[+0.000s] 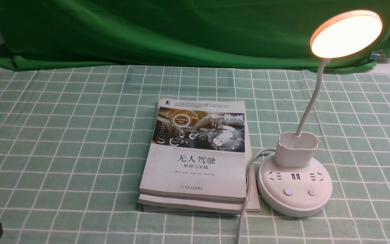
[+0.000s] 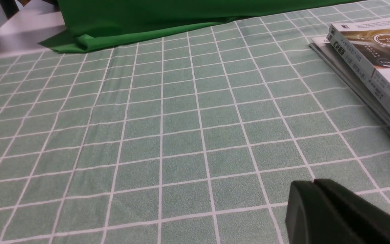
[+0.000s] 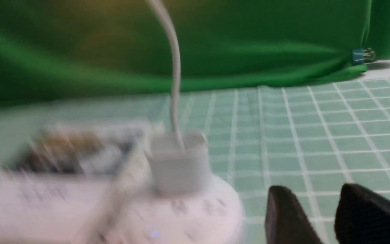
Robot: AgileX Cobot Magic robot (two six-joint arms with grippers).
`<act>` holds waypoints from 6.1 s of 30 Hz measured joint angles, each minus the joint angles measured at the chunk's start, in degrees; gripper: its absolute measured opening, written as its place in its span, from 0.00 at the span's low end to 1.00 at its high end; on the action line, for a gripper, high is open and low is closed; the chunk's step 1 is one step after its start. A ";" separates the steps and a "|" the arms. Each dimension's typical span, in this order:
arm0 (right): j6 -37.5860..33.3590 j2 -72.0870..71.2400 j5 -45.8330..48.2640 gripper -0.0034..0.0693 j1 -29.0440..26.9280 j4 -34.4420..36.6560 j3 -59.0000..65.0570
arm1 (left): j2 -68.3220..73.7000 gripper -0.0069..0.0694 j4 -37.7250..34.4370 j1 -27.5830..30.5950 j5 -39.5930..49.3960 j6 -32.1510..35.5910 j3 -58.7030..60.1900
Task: Turn off the desk lamp on the blue coffee tablecloth by hand.
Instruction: 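Press the power button on the lamp base to turn the lamp off with the right gripper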
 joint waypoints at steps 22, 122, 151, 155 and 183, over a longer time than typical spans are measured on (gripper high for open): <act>7.41 13.22 12.70 0.09 3.07 2.61 -17.13 | 0.00 0.09 0.00 0.00 0.00 0.00 0.00; -9.98 95.23 27.34 0.09 10.50 1.72 -52.76 | 0.00 0.09 0.00 0.00 0.00 0.00 0.00; -9.93 88.74 28.47 0.09 10.50 1.88 -52.53 | 0.00 0.09 0.00 0.00 0.00 0.00 0.00; -9.93 88.74 28.16 0.09 10.50 1.88 -52.53 | 0.00 0.09 0.00 0.00 0.00 0.00 0.00; -9.87 91.24 27.22 0.09 10.50 1.78 -52.97 | 0.00 0.09 0.00 0.00 0.00 0.00 0.00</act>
